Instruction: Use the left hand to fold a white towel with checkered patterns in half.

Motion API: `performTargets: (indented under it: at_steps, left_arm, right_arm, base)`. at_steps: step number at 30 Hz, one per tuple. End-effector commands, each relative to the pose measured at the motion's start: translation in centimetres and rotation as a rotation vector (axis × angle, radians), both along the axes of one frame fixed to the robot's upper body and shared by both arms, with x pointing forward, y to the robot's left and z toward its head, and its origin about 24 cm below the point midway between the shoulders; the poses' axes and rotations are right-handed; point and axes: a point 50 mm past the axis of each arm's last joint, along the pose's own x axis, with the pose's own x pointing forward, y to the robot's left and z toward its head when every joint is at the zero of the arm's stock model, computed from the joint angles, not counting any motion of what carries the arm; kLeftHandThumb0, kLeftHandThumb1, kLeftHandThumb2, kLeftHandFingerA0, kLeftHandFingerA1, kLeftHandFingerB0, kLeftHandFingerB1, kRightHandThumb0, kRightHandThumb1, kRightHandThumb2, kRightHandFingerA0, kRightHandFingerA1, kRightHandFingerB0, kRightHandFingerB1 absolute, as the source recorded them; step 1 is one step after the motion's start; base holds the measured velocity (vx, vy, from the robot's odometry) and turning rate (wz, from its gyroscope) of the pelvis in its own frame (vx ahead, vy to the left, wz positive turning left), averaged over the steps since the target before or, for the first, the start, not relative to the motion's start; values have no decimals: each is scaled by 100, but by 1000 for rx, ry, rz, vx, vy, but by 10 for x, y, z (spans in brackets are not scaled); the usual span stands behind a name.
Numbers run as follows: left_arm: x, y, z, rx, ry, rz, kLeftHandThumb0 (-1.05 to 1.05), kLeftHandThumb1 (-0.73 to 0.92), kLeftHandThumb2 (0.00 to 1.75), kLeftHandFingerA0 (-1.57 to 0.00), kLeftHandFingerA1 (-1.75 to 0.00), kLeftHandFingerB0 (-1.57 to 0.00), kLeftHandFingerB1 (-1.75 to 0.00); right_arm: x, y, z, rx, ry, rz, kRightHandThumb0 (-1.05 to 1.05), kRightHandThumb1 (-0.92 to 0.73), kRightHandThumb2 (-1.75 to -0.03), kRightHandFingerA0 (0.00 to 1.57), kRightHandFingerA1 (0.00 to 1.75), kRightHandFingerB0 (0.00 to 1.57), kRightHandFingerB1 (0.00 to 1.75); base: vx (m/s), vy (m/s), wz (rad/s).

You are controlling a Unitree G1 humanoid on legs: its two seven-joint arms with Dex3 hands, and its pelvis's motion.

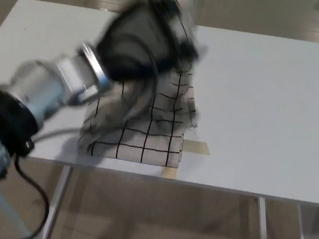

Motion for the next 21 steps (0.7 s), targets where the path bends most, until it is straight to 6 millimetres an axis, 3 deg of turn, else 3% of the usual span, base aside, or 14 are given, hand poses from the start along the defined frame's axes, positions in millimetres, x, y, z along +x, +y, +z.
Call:
performTargets:
  at_steps: [1, 2, 3, 4, 5, 6, 10, 11, 14, 19, 21]
  left_arm:
    - [-17, -15, -57, 353, 336, 142, -69, 42, 78, -6, -22, -11, -39]
    - [-18, -17, -61, 378, 407, 210, -79, 46, 85, 0, 0, -1, -15]
    - [-20, -18, -63, 389, 453, 250, -79, 46, 85, 0, 0, -1, -15]
    - [-22, -20, -65, 390, 524, 295, -89, 51, 60, 0, 0, 0, -14]
    - [-23, -21, -65, 389, 539, 302, -89, 51, 60, 0, 0, 0, -14]
    - [-24, -23, -63, 380, 559, 300, -92, 51, 63, 0, 0, 0, -2]
    - [-21, -30, -48, 349, 591, 298, -92, 54, 59, 0, 0, 0, -2]
    - [-21, -31, -43, 340, 598, 292, -96, 49, 69, 0, 0, 0, 0]
    - [-21, -33, -36, 326, 605, 286, -97, 49, 69, 0, 0, 0, 0]
    - [-24, -40, -5, 191, 627, 239, -97, 50, 69, 0, 0, 0, -1]
    - [-27, -42, 21, 106, 609, 199, -96, 49, 70, 0, 0, 0, 0]
  right_arm:
    - [0, -4, 0, -13, 15, 6, -52, -76, -63, 23, 40, 25, 35]
    - [0, -3, 0, -14, 15, 6, -52, -76, -63, 24, 40, 26, 36]
    - [0, -3, 0, -14, 16, 7, -52, -76, -63, 24, 40, 26, 36]
    - [1, -4, 0, -20, 15, 10, -52, -76, -63, 24, 40, 26, 36]
    - [1, -4, 0, -22, 14, 11, -52, -76, -63, 24, 40, 26, 36]
    - [2, -4, 1, -27, 14, 12, -52, -76, -63, 24, 40, 26, 36]
    - [7, -4, 2, -24, 3, 12, -52, -76, -63, 25, 40, 26, 36]
    - [7, -4, 2, -21, 3, 14, -52, -76, -63, 25, 41, 26, 36]
    - [7, -4, 2, -19, 4, 16, -52, -76, -63, 24, 41, 26, 36]
    - [5, -3, 1, -27, 3, 15, -52, -76, -63, 26, 45, 26, 36]
    - [4, -3, 0, -23, 7, 9, -52, -75, -62, 25, 43, 26, 36]
  base:
    - [0, 0, 0]
    - [0, 0, 0]
    - [0, 0, 0]
    - [0, 0, 0]
    - [0, 0, 0]
    - [0, 0, 0]
    - [0, 0, 0]
    - [0, 0, 0]
    - [0, 0, 0]
    - [0, 0, 0]
    - [0, 0, 0]
